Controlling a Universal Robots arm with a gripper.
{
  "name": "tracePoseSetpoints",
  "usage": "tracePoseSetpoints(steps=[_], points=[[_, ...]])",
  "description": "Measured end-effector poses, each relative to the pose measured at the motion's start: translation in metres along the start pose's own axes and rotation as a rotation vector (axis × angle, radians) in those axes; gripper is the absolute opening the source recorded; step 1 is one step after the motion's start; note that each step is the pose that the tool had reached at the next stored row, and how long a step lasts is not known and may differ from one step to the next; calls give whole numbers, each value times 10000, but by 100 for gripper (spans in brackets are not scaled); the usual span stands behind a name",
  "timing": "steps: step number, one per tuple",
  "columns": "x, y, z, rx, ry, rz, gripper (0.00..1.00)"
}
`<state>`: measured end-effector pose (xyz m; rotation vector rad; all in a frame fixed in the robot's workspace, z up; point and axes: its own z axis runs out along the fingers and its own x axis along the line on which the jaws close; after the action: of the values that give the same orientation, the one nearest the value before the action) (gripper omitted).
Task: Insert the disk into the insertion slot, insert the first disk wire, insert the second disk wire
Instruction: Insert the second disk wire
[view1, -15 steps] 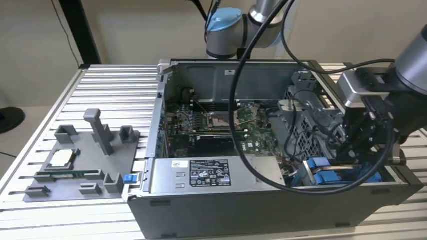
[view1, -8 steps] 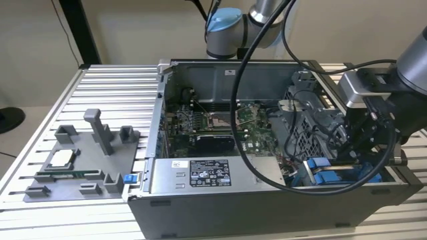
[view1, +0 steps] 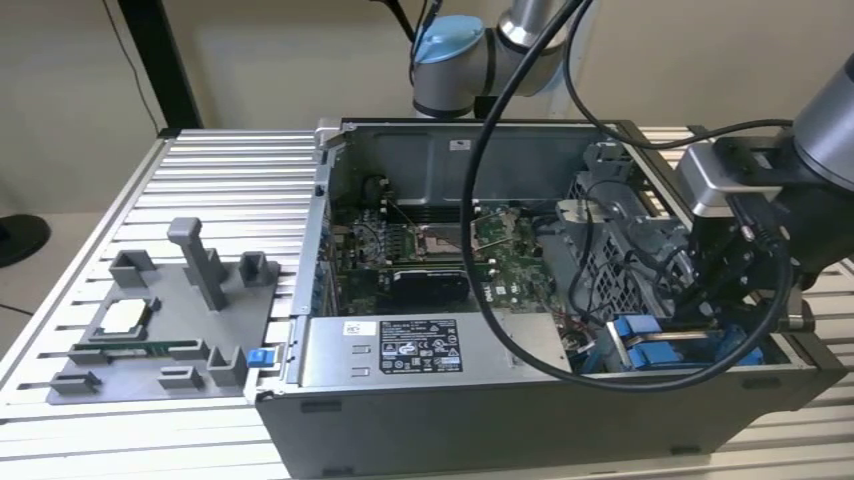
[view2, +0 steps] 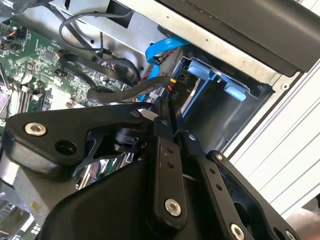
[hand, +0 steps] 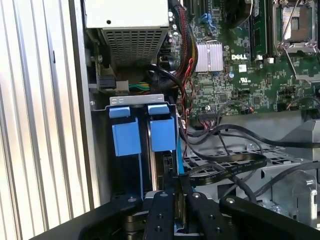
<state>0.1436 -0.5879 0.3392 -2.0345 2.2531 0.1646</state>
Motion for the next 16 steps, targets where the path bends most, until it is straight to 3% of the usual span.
tracePoseSetpoints(steps=[10,16], points=[[9,13,1,-25,3,-164,0],[19,15,72,-21,5,-164,0]])
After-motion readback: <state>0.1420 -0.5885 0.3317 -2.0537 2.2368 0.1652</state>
